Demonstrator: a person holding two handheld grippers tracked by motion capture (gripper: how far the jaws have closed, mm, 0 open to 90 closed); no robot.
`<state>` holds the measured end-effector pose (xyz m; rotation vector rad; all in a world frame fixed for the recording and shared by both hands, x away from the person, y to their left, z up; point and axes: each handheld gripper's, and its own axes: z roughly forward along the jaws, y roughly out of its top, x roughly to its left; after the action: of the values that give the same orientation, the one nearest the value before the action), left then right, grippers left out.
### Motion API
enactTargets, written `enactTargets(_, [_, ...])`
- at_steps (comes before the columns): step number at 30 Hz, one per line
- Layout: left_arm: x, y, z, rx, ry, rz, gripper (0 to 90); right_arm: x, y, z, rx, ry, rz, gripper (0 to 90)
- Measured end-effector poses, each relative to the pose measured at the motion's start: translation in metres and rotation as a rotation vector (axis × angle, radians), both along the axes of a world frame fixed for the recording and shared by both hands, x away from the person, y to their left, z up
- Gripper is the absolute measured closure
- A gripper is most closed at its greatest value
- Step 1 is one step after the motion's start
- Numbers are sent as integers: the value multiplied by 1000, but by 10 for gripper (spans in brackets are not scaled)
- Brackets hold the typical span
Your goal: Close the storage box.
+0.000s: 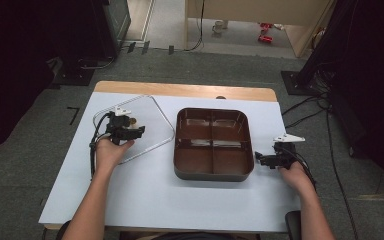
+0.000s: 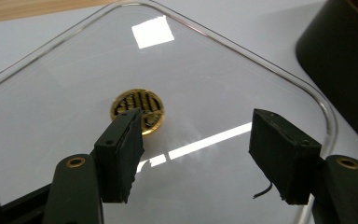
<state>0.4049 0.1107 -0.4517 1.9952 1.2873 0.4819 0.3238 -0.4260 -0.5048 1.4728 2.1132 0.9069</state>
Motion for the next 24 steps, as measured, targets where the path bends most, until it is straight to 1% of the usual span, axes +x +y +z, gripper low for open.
enactTargets(1, [6,3,-1,2,1,12,352,0,0,0,0,0,-1,32])
enactTargets(2, [6,3,-1,2,1,12,353,0,0,0,0,0,-1,32])
enactTargets(3, [11,6,-3,-22,0,26,356,0,0,0,0,0,-1,32])
enactTargets(5, [14,8,-4,-29,7,34,369,0,0,0,-1,1,0,32])
enactTargets(6, [16,10,-5,-28,13,35,369,0,0,0,-1,1,0,32])
enactTargets(8, [23,12,-10,-25,19,54,384,0,0,0,-1,1,0,32])
enactTargets(10, [25,13,-11,-21,17,59,392,0,0,0,-1,1,-1,32])
enactTargets(12, [31,13,-16,-10,15,72,407,0,0,0,-2,1,0,32])
enactTargets(14, [32,13,-18,-6,16,79,414,0,0,0,-2,2,0,32])
enactTargets(15, [35,13,-22,3,27,95,448,0,0,0,-2,2,0,32])
enactTargets(16, [36,12,-24,1,35,99,452,0,0,0,-2,2,0,32])
enactTargets(17, [37,12,-25,7,38,105,467,0,0,0,-2,2,0,32])
enactTargets(18, [37,12,-26,14,34,104,489,0,0,0,-2,2,0,32])
enactTargets(21, [38,11,-27,4,28,108,502,0,0,0,-1,2,-1,32])
enactTargets(24, [38,10,-27,4,30,106,554,0,0,0,-2,2,0,32])
